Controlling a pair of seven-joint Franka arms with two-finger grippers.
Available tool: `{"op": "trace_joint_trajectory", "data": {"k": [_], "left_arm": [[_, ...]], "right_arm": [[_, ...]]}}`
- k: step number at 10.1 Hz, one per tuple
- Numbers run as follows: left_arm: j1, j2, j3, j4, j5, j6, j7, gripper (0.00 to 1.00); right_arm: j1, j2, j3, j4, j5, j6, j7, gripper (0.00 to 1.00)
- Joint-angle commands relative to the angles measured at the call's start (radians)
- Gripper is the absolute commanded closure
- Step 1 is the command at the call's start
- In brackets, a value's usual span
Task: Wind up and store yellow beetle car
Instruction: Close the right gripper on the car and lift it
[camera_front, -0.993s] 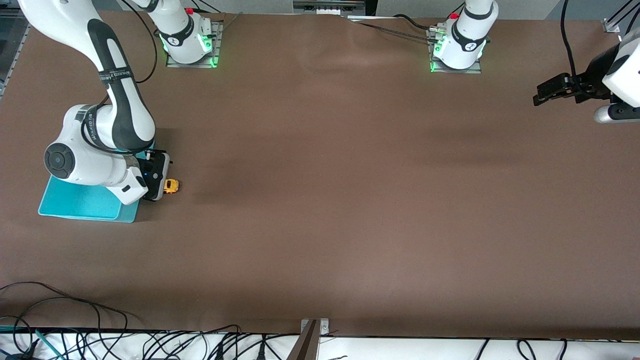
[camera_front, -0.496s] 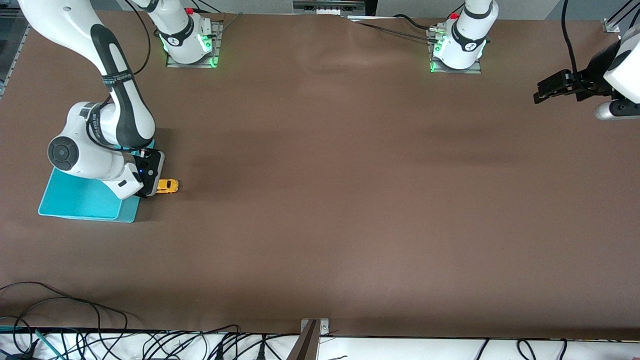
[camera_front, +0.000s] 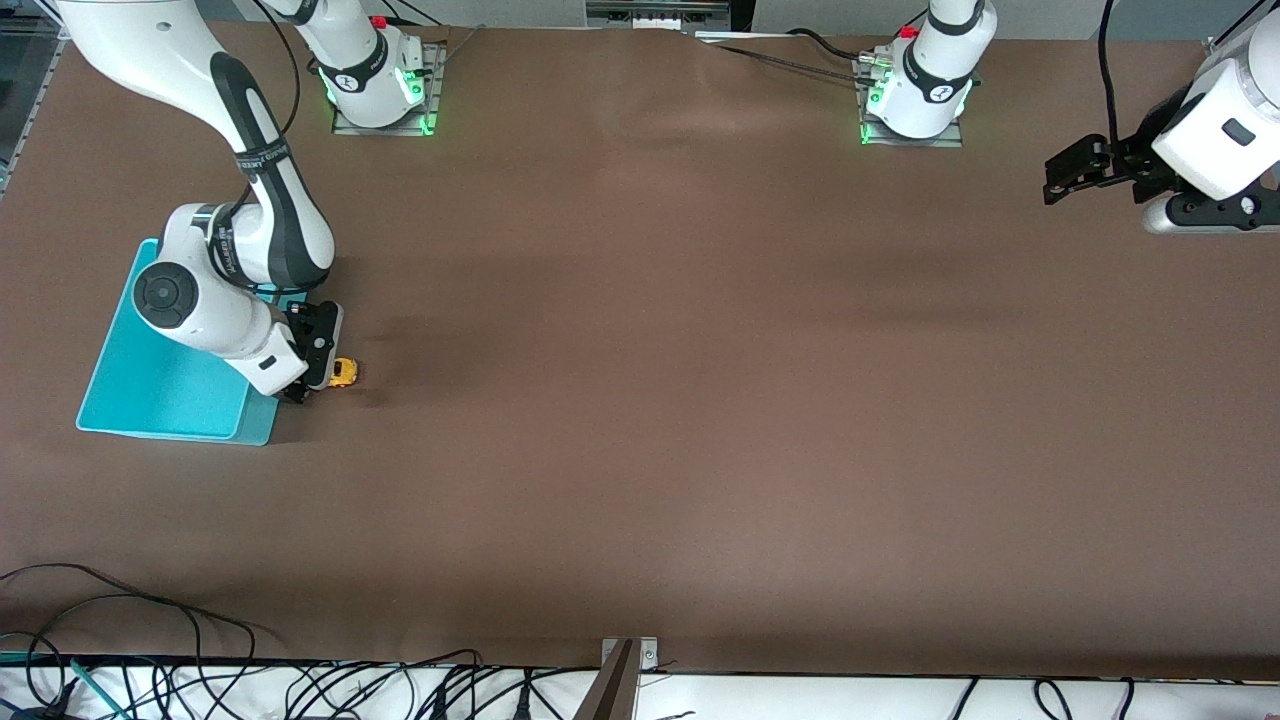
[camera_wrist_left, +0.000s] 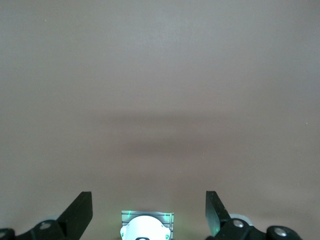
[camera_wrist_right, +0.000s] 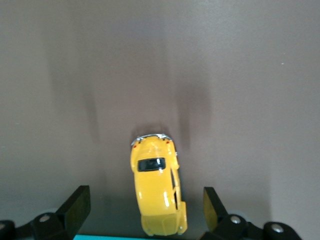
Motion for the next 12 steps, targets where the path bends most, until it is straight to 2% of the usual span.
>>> {"op": "trace_joint_trajectory", "data": {"k": [1,8,11,12], "left_arm": [[-0.015,0.008,0.016,0.029,0.025,0.014,0.017,0.0],[-0.006,0.011,0.021,0.029,0.025,0.034,0.023,0.0],[0.014,0.019,0.024,0.027,0.027,0.065,0.022,0.0],[0.043,0.022,0.022,0.015,0.022,0.085,0.025,0.0]], "right_arm": [[0.001,0.008,-0.004,-0.042,-0.022,0.087,-0.015,0.0],[-0.037,0.043,-0.005,-0.064,-0.019,0.141,-0.015,0.0],[-0.037,0.04,-0.005,-0.064,-0.019,0.143,-0.016,1.0],[-0.037,0.039,-0.005,-0.061,-0.019,0.141,-0.016,1.0]]}}
